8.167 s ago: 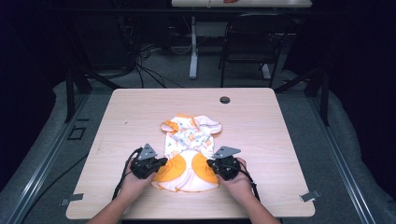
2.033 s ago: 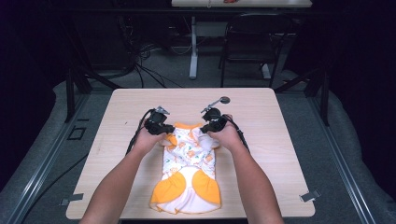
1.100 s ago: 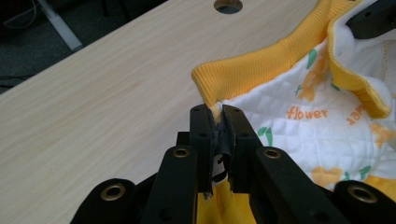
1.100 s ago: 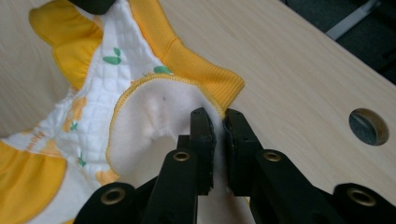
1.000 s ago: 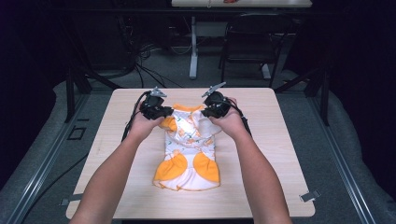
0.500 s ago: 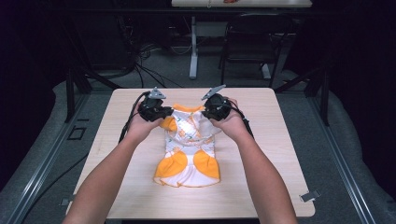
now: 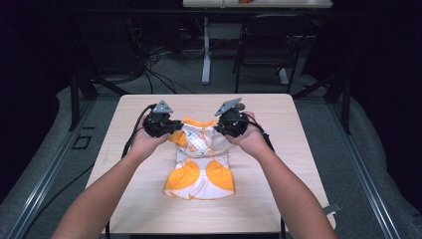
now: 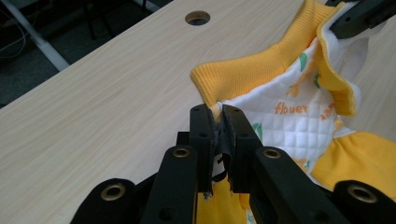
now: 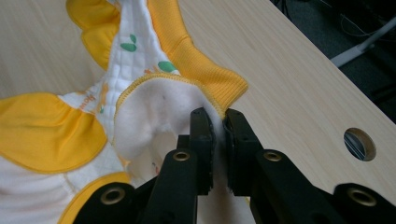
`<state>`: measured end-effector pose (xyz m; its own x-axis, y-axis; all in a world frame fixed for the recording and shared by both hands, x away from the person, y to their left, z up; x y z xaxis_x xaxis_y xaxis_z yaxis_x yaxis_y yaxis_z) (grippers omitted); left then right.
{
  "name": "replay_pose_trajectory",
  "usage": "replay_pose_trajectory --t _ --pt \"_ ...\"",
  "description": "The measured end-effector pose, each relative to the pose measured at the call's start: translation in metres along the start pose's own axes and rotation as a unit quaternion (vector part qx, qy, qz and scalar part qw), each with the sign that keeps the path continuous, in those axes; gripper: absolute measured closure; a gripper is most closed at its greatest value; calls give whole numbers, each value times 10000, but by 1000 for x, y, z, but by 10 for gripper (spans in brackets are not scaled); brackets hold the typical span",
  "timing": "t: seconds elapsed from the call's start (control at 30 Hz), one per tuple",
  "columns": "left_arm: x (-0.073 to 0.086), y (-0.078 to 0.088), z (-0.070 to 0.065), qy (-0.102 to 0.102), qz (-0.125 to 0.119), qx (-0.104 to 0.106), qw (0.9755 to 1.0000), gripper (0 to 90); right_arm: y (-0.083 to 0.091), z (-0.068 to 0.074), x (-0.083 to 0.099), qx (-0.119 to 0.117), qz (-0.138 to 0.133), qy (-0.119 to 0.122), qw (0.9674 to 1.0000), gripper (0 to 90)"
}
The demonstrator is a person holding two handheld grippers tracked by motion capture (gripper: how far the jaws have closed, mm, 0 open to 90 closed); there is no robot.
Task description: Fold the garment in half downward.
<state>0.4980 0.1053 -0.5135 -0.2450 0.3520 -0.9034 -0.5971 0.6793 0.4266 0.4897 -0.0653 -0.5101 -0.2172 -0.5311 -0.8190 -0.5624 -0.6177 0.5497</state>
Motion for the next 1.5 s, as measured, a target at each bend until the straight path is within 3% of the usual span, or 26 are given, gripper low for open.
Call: replay_pose_trajectory --t 0.3,0.8,1.03,1.1,1.33,1.37,1.5 --pt "9 9 -14 -74 82 179 9998 834 8 14 12 -123 154 90 9998 827" --pt "26 19 -34 -96 164 398 9990 834 16 36 30 -291 222 17 9993 827" --pt "42 25 -46 -84 213 524 9984 834 18 50 43 -379 291 -34 9989 826" --pt "45 27 -49 -80 223 554 9982 834 19 53 47 -399 370 46 9985 826" --pt "57 30 -57 -133 276 639 9975 834 20 64 58 -467 404 -20 9981 826" --pt "62 31 -59 -127 292 654 9974 834 20 69 60 -496 342 -124 9981 826" --pt "69 32 -62 -89 306 695 9971 835 20 77 66 -546 415 -24 9976 826"
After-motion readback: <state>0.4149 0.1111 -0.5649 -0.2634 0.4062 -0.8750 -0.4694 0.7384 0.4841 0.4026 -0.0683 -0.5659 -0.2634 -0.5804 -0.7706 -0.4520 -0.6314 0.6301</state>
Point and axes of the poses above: each handheld gripper's, and its own axes: y roughly backward along the jaws, x roughly out of its underside, z roughly to its left, the point moved 9 cm from there along -y, roughly forward along the jaws, and after that the axes turned 13 degrees about -z, right-handed, at the moved point
